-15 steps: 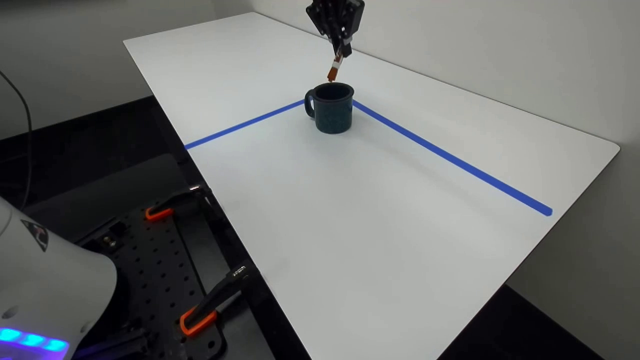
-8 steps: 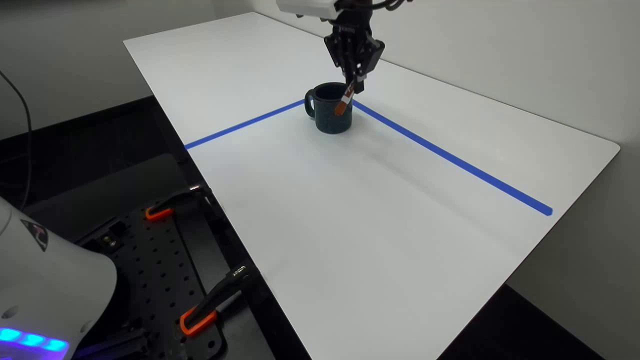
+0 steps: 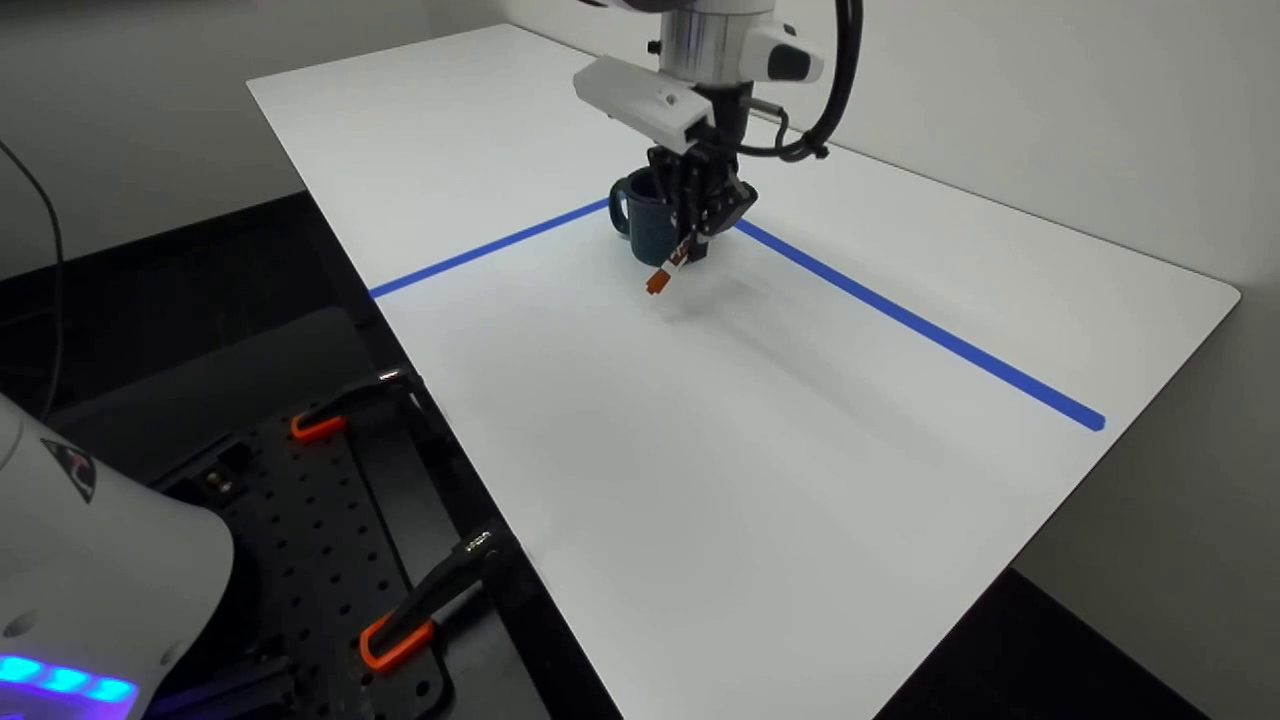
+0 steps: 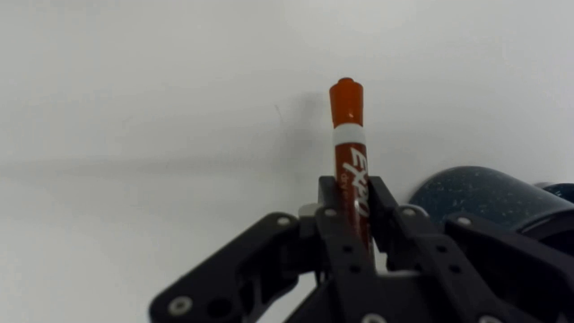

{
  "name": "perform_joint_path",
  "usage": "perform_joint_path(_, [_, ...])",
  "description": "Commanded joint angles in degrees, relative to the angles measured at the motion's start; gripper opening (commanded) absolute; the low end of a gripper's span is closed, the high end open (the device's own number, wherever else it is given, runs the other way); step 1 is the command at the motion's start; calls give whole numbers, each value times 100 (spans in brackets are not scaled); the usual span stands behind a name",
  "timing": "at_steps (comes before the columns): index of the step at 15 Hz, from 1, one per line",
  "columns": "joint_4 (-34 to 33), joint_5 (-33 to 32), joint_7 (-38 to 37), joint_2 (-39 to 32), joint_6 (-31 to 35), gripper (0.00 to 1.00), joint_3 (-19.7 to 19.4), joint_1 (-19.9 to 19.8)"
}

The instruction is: Remove the marker from the cup and put it on the table inside the border

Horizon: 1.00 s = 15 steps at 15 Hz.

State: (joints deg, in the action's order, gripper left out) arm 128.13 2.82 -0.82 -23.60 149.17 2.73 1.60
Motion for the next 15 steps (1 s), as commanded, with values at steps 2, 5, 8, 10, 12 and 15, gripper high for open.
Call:
perform_joint_path(2, [-337,241,250,-419,9,5,148,-162])
perform_joint_path(5, [-488,206,210,-625,43,5,124,-176])
perform_joint_path(8, [-574,162,157,-788,58,5,72,-189])
perform_joint_path(10, [-572,176,162,-813,113,5,67,-228])
perform_joint_path(12, [-554,225,184,-807,206,47,98,-286])
perform_joint_path(15, [-473,229,163,-739,399,68,109,-326])
